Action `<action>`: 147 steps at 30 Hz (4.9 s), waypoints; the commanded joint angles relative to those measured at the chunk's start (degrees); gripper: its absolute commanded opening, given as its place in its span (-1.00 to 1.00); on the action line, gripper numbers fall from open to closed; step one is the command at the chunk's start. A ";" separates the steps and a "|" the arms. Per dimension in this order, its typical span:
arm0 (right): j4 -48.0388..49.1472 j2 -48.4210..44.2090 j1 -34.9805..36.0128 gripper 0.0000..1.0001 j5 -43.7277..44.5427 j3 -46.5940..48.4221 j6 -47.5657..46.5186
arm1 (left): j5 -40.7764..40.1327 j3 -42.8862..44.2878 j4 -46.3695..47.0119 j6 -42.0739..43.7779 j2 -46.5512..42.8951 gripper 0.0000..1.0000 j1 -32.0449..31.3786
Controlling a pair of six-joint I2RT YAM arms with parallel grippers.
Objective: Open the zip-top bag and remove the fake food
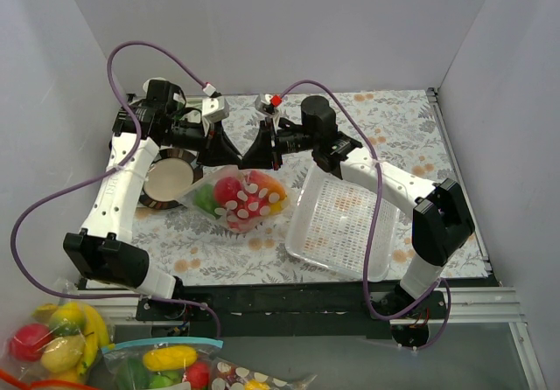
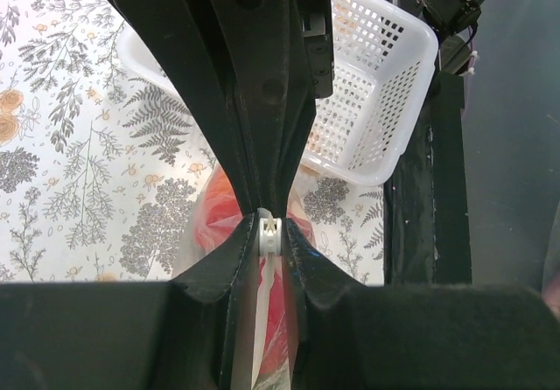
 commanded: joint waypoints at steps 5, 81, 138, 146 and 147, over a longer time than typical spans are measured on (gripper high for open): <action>2.71 -3.73 -3.89 -0.97 2.14 2.14 -0.50 | -5.96 -2.47 5.43 -3.20 -3.13 -0.90 0.02; -54.67 7.34 12.89 0.97 59.79 23.14 -17.99 | -3.43 -15.41 -1.13 2.93 -6.49 -0.85 13.03; -13.73 1.98 27.31 0.96 88.27 -21.43 -8.40 | -10.55 -15.94 17.78 -9.56 20.14 0.55 6.79; -12.40 5.50 27.39 0.86 85.91 -21.51 -8.32 | -10.72 -13.39 12.84 -6.64 23.57 0.05 6.70; -12.40 5.23 27.31 0.79 85.81 -21.86 -8.06 | -11.07 -13.30 13.19 -6.99 23.49 -0.08 6.70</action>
